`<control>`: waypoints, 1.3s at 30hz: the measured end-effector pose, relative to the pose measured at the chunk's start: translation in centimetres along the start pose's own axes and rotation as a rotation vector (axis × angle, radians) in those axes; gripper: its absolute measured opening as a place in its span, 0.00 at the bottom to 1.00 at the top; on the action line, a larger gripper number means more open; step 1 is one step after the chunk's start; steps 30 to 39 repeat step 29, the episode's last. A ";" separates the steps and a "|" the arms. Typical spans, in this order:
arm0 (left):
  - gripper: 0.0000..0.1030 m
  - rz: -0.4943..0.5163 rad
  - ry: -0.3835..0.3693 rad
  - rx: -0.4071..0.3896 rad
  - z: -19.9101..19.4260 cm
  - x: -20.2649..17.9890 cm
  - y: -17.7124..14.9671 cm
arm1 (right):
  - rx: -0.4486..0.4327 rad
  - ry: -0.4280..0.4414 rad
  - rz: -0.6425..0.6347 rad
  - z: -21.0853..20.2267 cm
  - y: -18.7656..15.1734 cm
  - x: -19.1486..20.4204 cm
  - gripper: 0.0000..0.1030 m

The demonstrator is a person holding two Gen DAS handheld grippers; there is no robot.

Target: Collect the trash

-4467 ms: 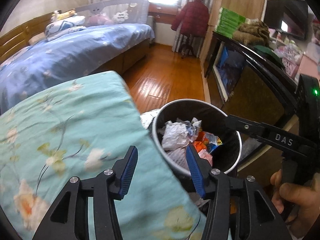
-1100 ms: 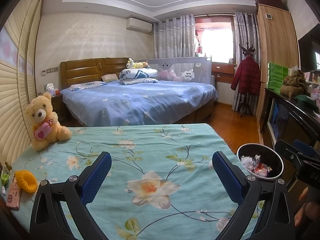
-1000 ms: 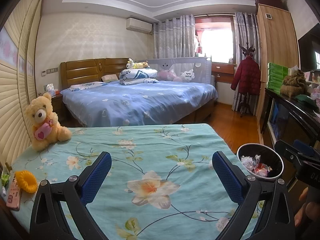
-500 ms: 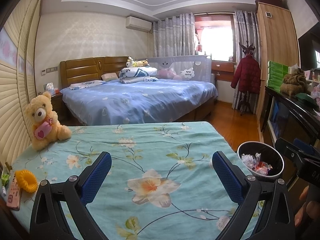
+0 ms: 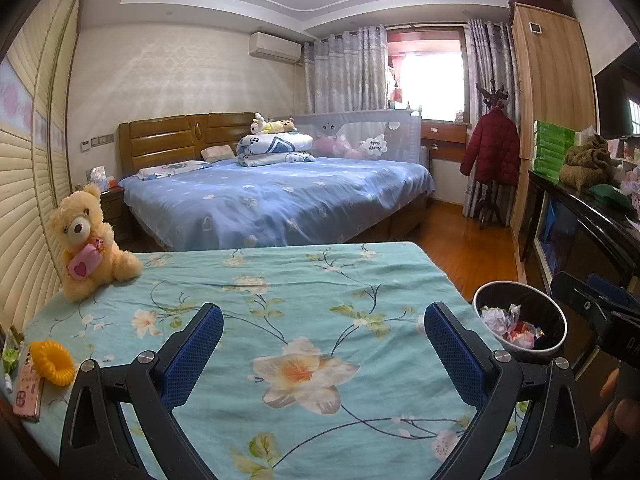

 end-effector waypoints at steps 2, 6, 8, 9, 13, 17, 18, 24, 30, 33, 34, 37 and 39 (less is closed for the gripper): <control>0.99 0.001 0.001 0.000 0.0 0.0 0.0 | 0.001 0.000 -0.001 0.0 0.0 0.0 1.00; 0.99 0.001 0.000 0.000 0.0 0.0 0.0 | 0.003 0.002 0.000 0.0 0.0 0.0 1.00; 0.99 0.001 -0.003 0.001 0.0 0.0 0.0 | 0.004 0.005 0.001 -0.1 0.0 0.1 1.00; 0.99 0.002 -0.001 0.001 0.0 0.0 0.0 | 0.004 0.006 0.001 -0.1 0.0 0.2 1.00; 0.99 0.001 -0.003 0.003 0.0 0.1 0.0 | 0.007 0.009 0.000 -0.1 0.1 0.5 1.00; 0.99 0.003 -0.003 0.006 0.1 0.4 -0.1 | 0.009 0.012 -0.001 -0.1 0.1 0.7 1.00; 0.99 0.003 -0.003 0.006 0.1 0.5 -0.1 | 0.011 0.012 -0.001 -0.1 0.1 0.7 1.00; 0.99 -0.009 -0.004 0.018 0.4 1.2 -0.2 | 0.029 0.018 -0.003 0.3 -0.1 1.1 1.00; 0.99 -0.022 -0.003 0.030 0.7 1.8 -0.3 | 0.054 0.025 -0.006 0.9 -0.5 1.6 1.00; 0.99 -0.022 -0.003 0.030 0.7 1.8 -0.3 | 0.054 0.025 -0.006 0.9 -0.5 1.6 1.00; 0.99 -0.022 -0.003 0.030 0.7 1.8 -0.3 | 0.054 0.025 -0.006 0.9 -0.5 1.6 1.00; 0.99 -0.022 -0.003 0.030 0.7 1.8 -0.3 | 0.054 0.025 -0.006 0.9 -0.5 1.6 1.00; 0.99 -0.022 -0.003 0.030 0.7 1.8 -0.3 | 0.054 0.025 -0.006 0.9 -0.5 1.6 1.00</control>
Point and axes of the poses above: each gripper's, at about its wrist camera, not at the fingertips, and z roughly the way its jaws point, x to its left, y to its top, the point moved 4 cm from there along z, roughly the way its jaws point, and after that the axes turned 15 degrees about -y, right-handed, at the moved point
